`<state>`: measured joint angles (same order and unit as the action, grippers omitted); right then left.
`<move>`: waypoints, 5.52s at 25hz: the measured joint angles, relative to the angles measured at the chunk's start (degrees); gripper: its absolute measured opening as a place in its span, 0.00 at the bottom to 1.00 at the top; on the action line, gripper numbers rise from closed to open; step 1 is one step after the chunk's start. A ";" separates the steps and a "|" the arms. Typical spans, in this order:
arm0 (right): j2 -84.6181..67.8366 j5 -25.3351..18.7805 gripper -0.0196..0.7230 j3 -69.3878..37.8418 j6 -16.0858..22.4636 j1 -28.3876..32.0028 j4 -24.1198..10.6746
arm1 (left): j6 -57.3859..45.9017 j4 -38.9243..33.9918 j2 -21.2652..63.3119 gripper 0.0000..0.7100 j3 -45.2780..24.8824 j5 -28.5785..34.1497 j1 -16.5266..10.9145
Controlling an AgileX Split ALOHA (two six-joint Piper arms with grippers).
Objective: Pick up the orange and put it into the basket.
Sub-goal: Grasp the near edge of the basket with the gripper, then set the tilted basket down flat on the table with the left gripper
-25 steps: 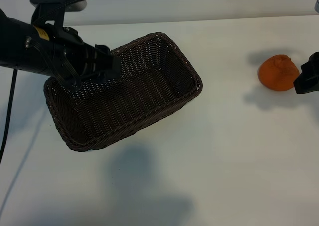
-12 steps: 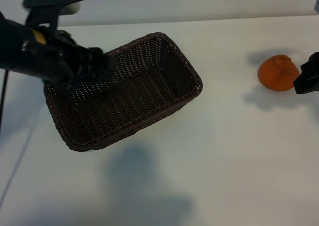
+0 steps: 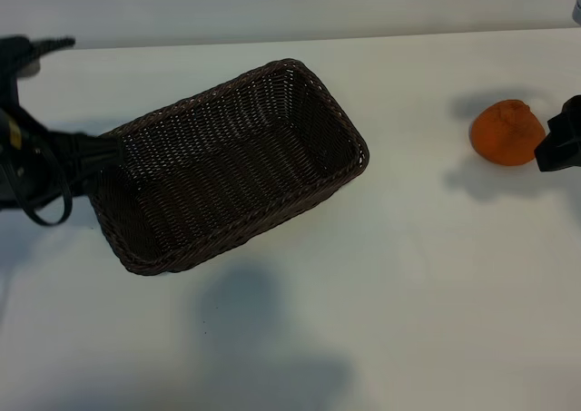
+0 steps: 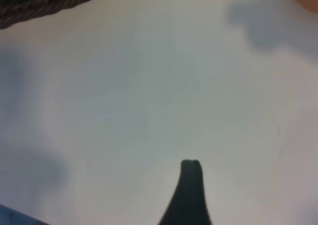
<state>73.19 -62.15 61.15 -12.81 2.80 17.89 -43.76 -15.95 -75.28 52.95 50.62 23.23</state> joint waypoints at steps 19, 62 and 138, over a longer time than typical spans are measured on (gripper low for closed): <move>0.00 -0.05 0.83 0.00 -0.91 0.00 1.09 | -12.73 -1.40 -4.02 0.83 -6.79 -12.20 -0.21; 0.00 -0.43 0.83 0.00 -1.43 0.00 1.36 | -11.58 7.45 -16.70 0.83 -10.60 -29.98 -5.95; 0.00 -0.57 0.81 0.00 -1.85 0.00 1.51 | 64.56 74.99 -17.72 0.49 1.20 -25.73 -18.49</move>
<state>73.19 -62.72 61.15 -14.66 2.80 19.40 20.80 59.04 -93.00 54.14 24.89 4.74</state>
